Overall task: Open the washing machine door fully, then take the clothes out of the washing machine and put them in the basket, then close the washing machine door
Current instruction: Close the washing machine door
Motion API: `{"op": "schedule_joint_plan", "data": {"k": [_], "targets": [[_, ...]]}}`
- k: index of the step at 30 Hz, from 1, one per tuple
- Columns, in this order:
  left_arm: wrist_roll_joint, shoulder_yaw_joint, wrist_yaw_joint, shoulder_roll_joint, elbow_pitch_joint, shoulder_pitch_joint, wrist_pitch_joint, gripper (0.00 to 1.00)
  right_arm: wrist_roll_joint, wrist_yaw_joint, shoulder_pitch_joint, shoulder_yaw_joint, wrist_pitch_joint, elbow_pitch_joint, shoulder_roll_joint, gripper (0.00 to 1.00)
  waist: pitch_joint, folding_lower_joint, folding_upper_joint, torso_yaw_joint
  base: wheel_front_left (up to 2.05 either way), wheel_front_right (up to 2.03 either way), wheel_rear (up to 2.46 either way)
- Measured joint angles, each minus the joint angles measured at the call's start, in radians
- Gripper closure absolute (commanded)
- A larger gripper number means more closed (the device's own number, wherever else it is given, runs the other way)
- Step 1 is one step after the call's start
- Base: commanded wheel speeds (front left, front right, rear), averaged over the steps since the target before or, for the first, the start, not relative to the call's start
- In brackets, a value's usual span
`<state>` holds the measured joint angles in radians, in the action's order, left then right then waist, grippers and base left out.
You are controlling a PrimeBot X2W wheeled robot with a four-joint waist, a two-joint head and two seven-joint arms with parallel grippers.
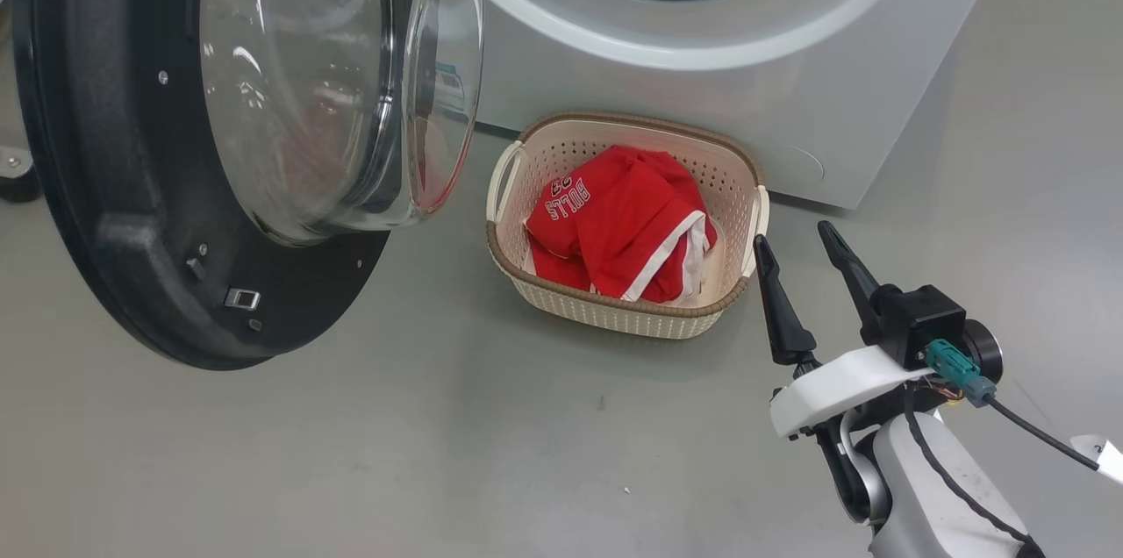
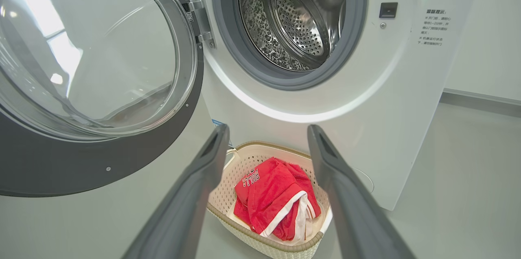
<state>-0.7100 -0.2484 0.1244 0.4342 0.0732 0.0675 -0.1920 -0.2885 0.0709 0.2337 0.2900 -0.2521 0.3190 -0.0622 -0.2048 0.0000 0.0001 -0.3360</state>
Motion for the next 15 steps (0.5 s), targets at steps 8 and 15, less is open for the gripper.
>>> {"op": "schedule_joint_plan", "data": {"k": [8, 15], "targets": [[0.08, 0.061, 0.001, -0.015, -0.035, -0.069, 0.232, 1.0, -0.01, 0.007, -0.024, -0.005, 0.0, 0.002, 0.001, 0.0, 0.022, 0.0, 0.0, -0.005, 0.0, 0.0, 0.0], [0.1, 0.095, 0.001, -0.055, -0.071, -0.09, 0.364, 0.51, -0.013, 0.007, -0.024, -0.006, 0.0, 0.0, 0.001, 0.0, 0.028, 0.0, 0.0, -0.008, 0.0, 0.0, 0.0]]}}
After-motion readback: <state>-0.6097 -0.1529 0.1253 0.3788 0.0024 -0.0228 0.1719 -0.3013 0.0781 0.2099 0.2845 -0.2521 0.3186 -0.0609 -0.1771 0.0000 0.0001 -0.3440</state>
